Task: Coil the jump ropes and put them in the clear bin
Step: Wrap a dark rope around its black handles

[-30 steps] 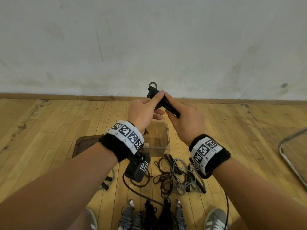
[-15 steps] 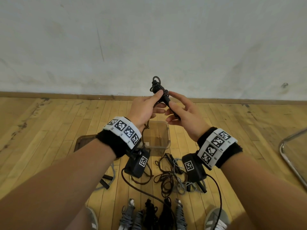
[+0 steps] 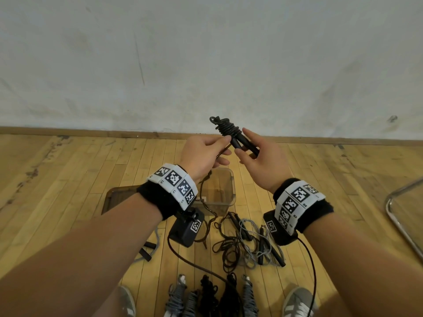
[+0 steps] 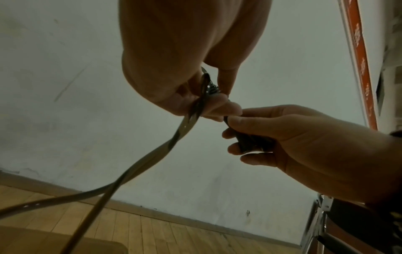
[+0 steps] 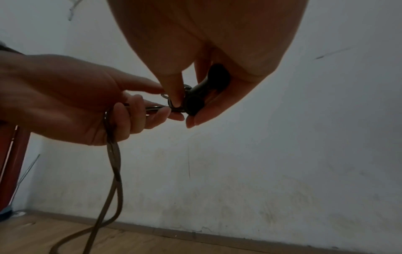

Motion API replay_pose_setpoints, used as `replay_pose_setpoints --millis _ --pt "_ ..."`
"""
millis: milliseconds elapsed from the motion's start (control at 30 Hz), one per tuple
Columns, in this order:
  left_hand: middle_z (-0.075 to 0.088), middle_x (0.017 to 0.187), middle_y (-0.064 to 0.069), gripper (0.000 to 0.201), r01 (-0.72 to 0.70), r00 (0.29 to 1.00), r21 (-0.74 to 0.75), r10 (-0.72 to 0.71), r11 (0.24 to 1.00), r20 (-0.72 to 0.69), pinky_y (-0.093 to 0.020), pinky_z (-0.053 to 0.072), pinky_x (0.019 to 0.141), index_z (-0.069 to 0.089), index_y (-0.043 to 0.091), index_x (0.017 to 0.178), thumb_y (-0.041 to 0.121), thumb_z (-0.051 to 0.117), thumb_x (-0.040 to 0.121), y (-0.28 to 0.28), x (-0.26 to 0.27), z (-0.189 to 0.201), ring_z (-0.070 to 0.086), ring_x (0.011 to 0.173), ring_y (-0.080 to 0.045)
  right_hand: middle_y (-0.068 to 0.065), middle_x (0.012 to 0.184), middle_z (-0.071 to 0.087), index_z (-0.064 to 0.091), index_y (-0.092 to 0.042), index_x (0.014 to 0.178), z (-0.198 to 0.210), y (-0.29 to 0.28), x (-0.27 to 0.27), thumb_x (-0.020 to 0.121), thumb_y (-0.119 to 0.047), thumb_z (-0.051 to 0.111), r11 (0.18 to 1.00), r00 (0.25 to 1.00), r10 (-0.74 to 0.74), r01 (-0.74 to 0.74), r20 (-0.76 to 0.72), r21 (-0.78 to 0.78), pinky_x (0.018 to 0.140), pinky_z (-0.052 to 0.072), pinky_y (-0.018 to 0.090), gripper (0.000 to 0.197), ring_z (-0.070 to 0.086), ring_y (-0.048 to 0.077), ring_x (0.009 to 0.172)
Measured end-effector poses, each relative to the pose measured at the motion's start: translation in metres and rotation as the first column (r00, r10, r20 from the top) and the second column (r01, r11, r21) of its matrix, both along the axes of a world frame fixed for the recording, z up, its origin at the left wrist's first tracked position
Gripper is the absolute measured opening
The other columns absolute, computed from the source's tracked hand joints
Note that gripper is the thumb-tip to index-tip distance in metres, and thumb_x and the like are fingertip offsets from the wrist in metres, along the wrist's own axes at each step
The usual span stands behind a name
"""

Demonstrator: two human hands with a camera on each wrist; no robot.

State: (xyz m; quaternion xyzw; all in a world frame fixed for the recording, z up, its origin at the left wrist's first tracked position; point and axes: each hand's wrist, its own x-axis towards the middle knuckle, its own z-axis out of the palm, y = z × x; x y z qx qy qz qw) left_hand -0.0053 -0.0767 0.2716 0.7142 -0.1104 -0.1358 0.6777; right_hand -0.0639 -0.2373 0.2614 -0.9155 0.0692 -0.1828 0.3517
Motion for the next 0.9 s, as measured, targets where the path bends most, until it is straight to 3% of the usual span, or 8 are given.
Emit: replay_pose_setpoints --millis 100,233,333,433,500,600,733,900 --pt "0.079 0.084 -0.002 0.028 -0.041 0.999 -0.017 0.041 0.999 -0.023 -0.021 0.046 0.054 0.078 0.023 0.097 0.049 0.067 0.095 -0.002 0.0 0.002 0.071 0.063 -0.014 -0.009 0.118 0.072 0.051 -0.031 0.147 0.004 0.005 -0.002 0.097 -0.034 0.065 0.994 0.999 -0.005 0.009 0.043 -0.106 0.077 0.05 0.024 0.053 0.065 0.008 0.089" --pt "0.078 0.079 0.0 0.034 -0.118 0.992 -0.007 0.117 0.993 -0.041 -0.023 0.042 0.059 0.08 0.024 0.087 0.056 0.068 0.091 0.0 0.003 0.001 0.066 0.057 -0.007 -0.012 0.108 0.073 0.056 -0.031 0.143 -0.001 0.012 -0.002 0.093 -0.033 0.071 0.999 0.998 0.017 -0.015 0.064 -0.043 0.082 0.057 0.033 0.052 0.067 0.009 0.088" --pt "0.078 0.078 0.001 0.033 -0.108 0.992 -0.028 0.107 0.994 -0.06 -0.023 0.041 0.059 0.08 0.021 0.09 0.053 0.07 0.091 0.002 0.006 0.0 0.064 0.057 -0.004 -0.008 0.098 0.073 0.06 -0.031 0.134 0.004 0.01 -0.002 0.09 -0.026 0.076 0.975 0.997 0.064 -0.074 0.053 0.211 0.078 0.061 0.034 0.048 0.071 0.012 0.08" --pt "0.079 0.082 0.001 0.033 -0.074 0.995 -0.04 0.072 0.996 -0.063 -0.023 0.041 0.059 0.079 0.019 0.095 0.05 0.07 0.093 0.002 0.006 0.001 0.065 0.062 -0.003 0.007 0.094 0.076 0.051 -0.025 0.133 0.012 0.007 -0.005 0.094 -0.014 0.071 0.825 0.987 0.162 -0.133 -0.005 0.55 0.072 0.062 0.033 0.045 0.075 0.023 0.074" --pt "0.079 0.084 0.001 0.032 -0.063 0.997 -0.041 0.061 0.997 -0.049 -0.024 0.043 0.061 0.079 0.019 0.098 0.049 0.068 0.094 0.002 0.005 0.001 0.066 0.064 -0.003 0.01 0.089 0.076 0.048 -0.026 0.138 0.013 0.007 -0.006 0.098 -0.012 0.065 0.747 0.977 0.21 -0.144 -0.025 0.65 0.071 0.062 0.033 0.046 0.072 0.025 0.071" --pt "0.079 0.085 0.0 0.033 -0.059 0.997 -0.064 0.056 0.996 -0.051 -0.026 0.05 0.068 0.079 0.019 0.096 0.05 0.066 0.095 0.0 0.004 0.001 0.069 0.069 -0.006 0.008 0.081 0.069 0.05 -0.027 0.139 0.011 0.006 -0.004 0.101 -0.012 0.061 0.817 0.977 0.214 -0.183 0.008 0.547 0.066 0.058 0.031 0.043 0.064 0.019 0.065" --pt "0.08 0.084 -0.001 0.034 -0.062 0.998 -0.039 0.061 0.997 -0.034 -0.038 0.057 0.094 0.079 0.022 0.102 0.053 0.065 0.096 -0.003 0.005 -0.001 0.076 0.086 -0.017 -0.001 0.083 0.065 0.049 -0.03 0.139 0.007 0.004 0.001 0.102 -0.013 0.058 0.913 0.984 0.161 -0.177 0.074 0.368 0.06 0.051 0.02 0.042 0.059 0.003 0.06" --pt "0.078 0.082 0.0 0.024 -0.005 1.0 -0.004 0.005 1.0 -0.015 -0.037 0.059 0.08 0.071 0.016 0.121 0.026 0.057 0.105 -0.004 0.004 -0.007 0.073 0.075 -0.012 -0.009 0.085 0.063 0.044 -0.037 0.141 0.002 -0.005 0.005 0.103 -0.018 0.056 0.972 0.994 0.051 -0.071 0.093 0.226 0.061 0.053 0.028 0.045 0.057 0.005 0.059"
